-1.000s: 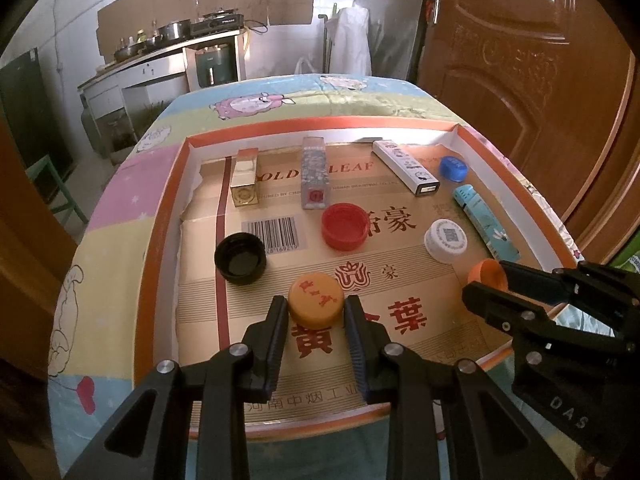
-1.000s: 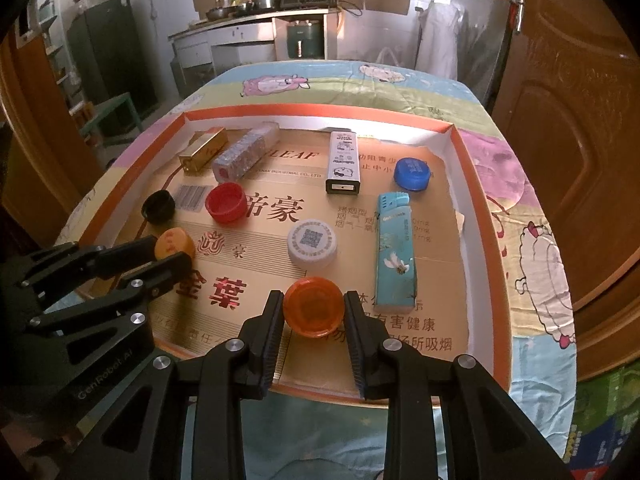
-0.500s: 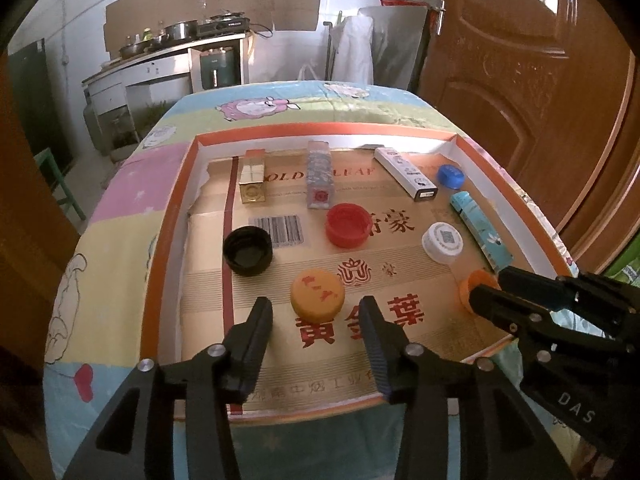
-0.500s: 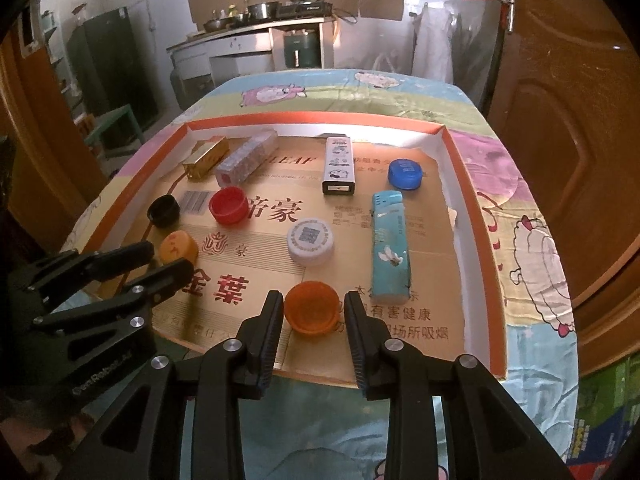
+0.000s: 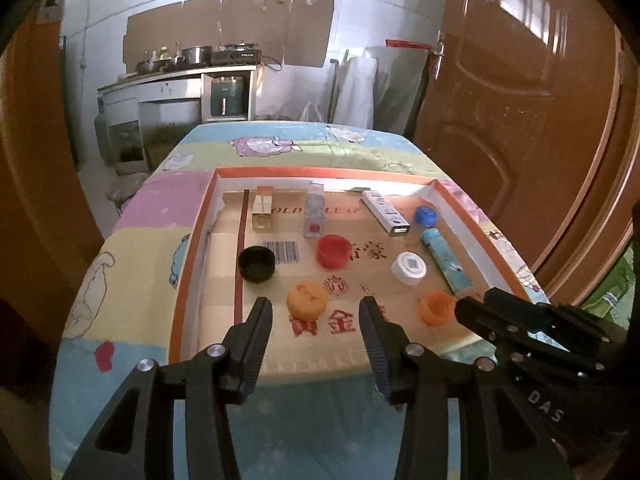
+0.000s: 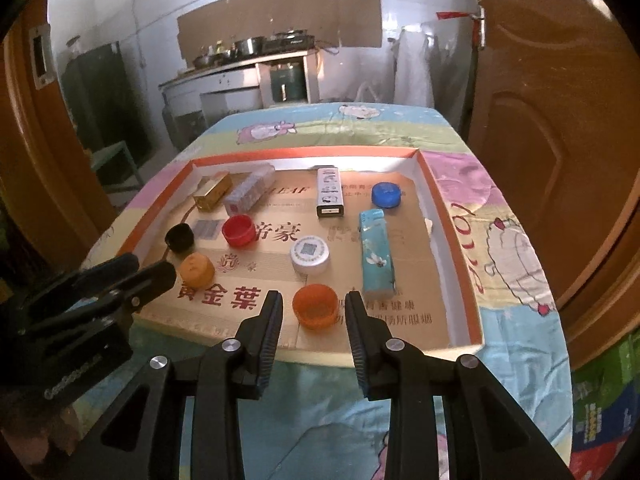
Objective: Organize rigid objects
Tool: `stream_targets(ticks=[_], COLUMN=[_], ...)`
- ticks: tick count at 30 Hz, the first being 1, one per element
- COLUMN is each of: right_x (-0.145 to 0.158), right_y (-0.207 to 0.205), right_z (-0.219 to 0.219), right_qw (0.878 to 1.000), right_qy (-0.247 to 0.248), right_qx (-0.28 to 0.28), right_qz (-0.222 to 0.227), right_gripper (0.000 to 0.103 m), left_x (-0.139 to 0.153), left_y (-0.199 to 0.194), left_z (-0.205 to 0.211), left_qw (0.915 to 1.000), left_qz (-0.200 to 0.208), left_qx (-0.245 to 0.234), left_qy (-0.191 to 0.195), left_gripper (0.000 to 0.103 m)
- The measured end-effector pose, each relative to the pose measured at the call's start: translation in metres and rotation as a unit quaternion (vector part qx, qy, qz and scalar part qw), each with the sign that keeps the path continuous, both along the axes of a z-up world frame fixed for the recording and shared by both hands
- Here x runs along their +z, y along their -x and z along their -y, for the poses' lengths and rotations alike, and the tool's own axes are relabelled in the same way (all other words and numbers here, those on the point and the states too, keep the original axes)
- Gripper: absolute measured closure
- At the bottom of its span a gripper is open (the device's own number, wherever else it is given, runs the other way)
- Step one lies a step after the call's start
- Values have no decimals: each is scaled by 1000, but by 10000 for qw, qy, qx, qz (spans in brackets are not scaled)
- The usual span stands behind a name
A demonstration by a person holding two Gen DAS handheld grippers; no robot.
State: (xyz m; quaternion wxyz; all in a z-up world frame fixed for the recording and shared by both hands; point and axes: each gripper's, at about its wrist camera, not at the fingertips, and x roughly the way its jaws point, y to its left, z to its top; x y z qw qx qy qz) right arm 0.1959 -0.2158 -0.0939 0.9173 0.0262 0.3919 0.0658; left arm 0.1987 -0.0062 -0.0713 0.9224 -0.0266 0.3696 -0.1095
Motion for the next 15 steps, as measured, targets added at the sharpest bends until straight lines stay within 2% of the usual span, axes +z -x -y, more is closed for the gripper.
stream_targets(ticks=[8, 10, 12, 15], right_x=[10, 15, 21, 29], right_y=[35, 45, 54, 69], right_z=[-1, -1, -2, -5], right_qw=[9994, 9991, 9989, 9985], right_qy=[-93, -97, -118, -79], right_qx=[-227, -277, -270, -244], right_qz=[236, 312, 371, 492], right_gripper=[68, 55, 49, 47], left_x=[8, 13, 17, 22], left_y=[32, 44, 53, 67], left_z=[1, -2, -2, -2], left_qw=[9997, 9995, 9986, 9955], left_qz=[12, 74, 144, 289], left_qx=[153, 225, 360, 606], left_qy=[-181, -193, -350, -666], left_gripper=[58, 58, 58, 58])
